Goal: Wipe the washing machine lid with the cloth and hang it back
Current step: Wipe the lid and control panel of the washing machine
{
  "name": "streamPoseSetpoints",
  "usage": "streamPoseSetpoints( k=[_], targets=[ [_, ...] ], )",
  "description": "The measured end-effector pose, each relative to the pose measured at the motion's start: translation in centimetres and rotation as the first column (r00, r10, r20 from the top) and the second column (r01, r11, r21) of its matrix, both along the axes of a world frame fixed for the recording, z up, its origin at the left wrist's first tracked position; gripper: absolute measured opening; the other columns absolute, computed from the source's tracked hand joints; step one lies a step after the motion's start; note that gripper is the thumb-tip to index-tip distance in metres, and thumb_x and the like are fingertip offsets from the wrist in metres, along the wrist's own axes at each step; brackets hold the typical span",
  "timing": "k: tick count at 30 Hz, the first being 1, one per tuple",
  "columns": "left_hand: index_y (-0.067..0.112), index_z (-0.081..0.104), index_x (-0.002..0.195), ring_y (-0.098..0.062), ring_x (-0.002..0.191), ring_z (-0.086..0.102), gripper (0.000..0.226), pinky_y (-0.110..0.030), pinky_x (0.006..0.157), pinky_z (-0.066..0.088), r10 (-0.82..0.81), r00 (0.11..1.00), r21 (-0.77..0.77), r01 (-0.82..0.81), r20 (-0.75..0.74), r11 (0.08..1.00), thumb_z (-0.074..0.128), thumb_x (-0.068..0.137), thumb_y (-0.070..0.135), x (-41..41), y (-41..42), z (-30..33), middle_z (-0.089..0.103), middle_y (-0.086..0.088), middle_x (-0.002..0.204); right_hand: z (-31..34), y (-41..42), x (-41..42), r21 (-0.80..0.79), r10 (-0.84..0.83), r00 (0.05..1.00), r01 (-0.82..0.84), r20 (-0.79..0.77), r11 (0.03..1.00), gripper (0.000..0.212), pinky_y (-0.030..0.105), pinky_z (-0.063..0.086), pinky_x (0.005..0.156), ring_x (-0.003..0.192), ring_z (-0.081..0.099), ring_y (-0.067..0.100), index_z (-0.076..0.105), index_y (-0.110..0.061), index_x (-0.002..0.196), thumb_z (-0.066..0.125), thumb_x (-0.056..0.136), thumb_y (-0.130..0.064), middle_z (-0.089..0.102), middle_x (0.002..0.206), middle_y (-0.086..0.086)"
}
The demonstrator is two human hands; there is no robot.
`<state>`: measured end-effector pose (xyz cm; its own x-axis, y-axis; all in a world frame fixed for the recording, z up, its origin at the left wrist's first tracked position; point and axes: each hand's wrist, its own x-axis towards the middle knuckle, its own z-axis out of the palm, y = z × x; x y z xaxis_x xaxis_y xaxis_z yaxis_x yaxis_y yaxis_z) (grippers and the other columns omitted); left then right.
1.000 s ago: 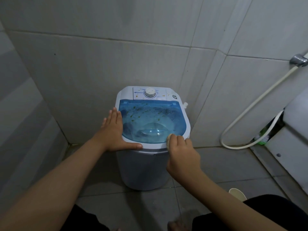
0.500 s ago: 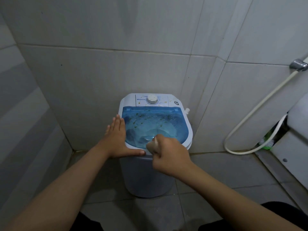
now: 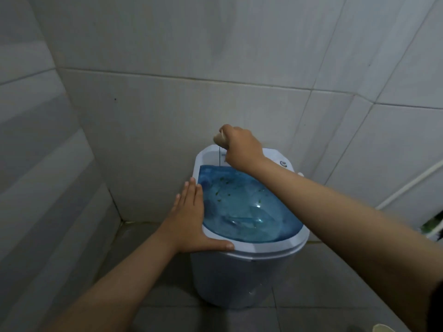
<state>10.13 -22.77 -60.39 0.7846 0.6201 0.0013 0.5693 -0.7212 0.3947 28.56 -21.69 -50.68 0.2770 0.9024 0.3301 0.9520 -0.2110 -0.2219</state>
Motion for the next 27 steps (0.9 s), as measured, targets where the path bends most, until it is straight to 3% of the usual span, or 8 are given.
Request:
streamPoseSetpoints(
  k=[4, 8, 13, 17, 23, 27],
  targets=[
    [0.007, -0.025, 0.144, -0.021, 0.139, -0.033, 0.156, -0.041, 0.116, -0.011, 0.012, 1.000, 0.021, -0.012, 0.011, 1.000, 0.037, 0.034, 0.099, 0.0, 0.0, -0.3, -0.037, -0.007, 0.151, -2.1, 4.4, -0.6, -0.116, 0.074, 0.982, -0.054, 0.176, 0.992, 0.037, 0.039, 0.045, 0.075, 0.111, 0.050, 0.036, 0.049, -0.008, 0.121, 0.050, 0.086, 0.000, 0.056, 0.118, 0.015],
    [0.007, -0.024, 0.144, -0.019, 0.139, -0.033, 0.152, -0.040, 0.116, -0.011, 0.017, 1.000, 0.037, -0.018, 0.023, 0.999, 0.047, 0.041, 0.093, 0.0, 0.1, -0.4, -0.037, -0.006, 0.151, -2.9, 6.9, -1.0, -0.245, 0.136, 0.905, -0.036, 0.403, 0.969, 0.036, 0.044, 0.049, 0.084, 0.118, 0.046, 0.034, 0.049, -0.009, 0.123, 0.049, 0.088, 0.001, 0.054, 0.123, 0.014],
    [0.007, -0.023, 0.145, -0.021, 0.140, -0.032, 0.152, -0.040, 0.116, -0.010, 0.016, 1.000, 0.052, -0.017, 0.009, 0.999, 0.048, 0.042, 0.093, -0.1, 0.2, -0.3, -0.036, -0.007, 0.151, -2.9, 7.6, -1.4, -0.346, 0.229, 0.844, -0.055, 0.485, 0.937, 0.029, 0.041, 0.047, 0.087, 0.120, 0.046, 0.032, 0.051, -0.008, 0.124, 0.043, 0.095, -0.006, 0.057, 0.124, 0.013],
    [0.007, -0.023, 0.145, -0.021, 0.140, -0.031, 0.152, -0.041, 0.117, -0.009, 0.013, 1.000, 0.052, -0.013, -0.008, 0.999, 0.045, 0.042, 0.095, -0.1, 0.1, -0.2, -0.036, -0.008, 0.152, -2.1, 6.3, -1.6, -0.385, 0.283, 0.855, -0.108, 0.434, 0.917, 0.031, 0.038, 0.045, 0.084, 0.116, 0.048, 0.033, 0.052, -0.007, 0.121, 0.041, 0.092, -0.003, 0.058, 0.121, 0.014],
    [0.006, -0.023, 0.145, -0.022, 0.141, -0.029, 0.151, -0.041, 0.117, -0.008, 0.009, 1.000, 0.045, -0.008, -0.020, 0.999, 0.046, 0.043, 0.094, -0.2, 0.0, 0.1, -0.034, -0.009, 0.152, -1.8, 4.3, -1.3, -0.410, 0.324, 0.893, -0.181, 0.312, 0.894, 0.036, 0.032, 0.039, 0.069, 0.102, 0.058, 0.032, 0.056, -0.011, 0.114, 0.055, 0.079, -0.003, 0.061, 0.114, 0.011],
    [0.005, -0.022, 0.145, -0.023, 0.141, -0.028, 0.151, -0.040, 0.116, -0.009, 0.015, 1.000, 0.043, -0.015, -0.021, 0.999, 0.048, 0.044, 0.092, -0.2, -0.1, 0.2, -0.032, -0.010, 0.153, 0.1, 3.4, -0.6, -0.483, 0.329, 0.936, -0.230, 0.128, 0.845, 0.029, 0.037, 0.049, 0.077, 0.097, 0.061, 0.034, 0.061, -0.009, 0.105, 0.052, 0.078, -0.009, 0.067, 0.105, 0.012]
  ],
)
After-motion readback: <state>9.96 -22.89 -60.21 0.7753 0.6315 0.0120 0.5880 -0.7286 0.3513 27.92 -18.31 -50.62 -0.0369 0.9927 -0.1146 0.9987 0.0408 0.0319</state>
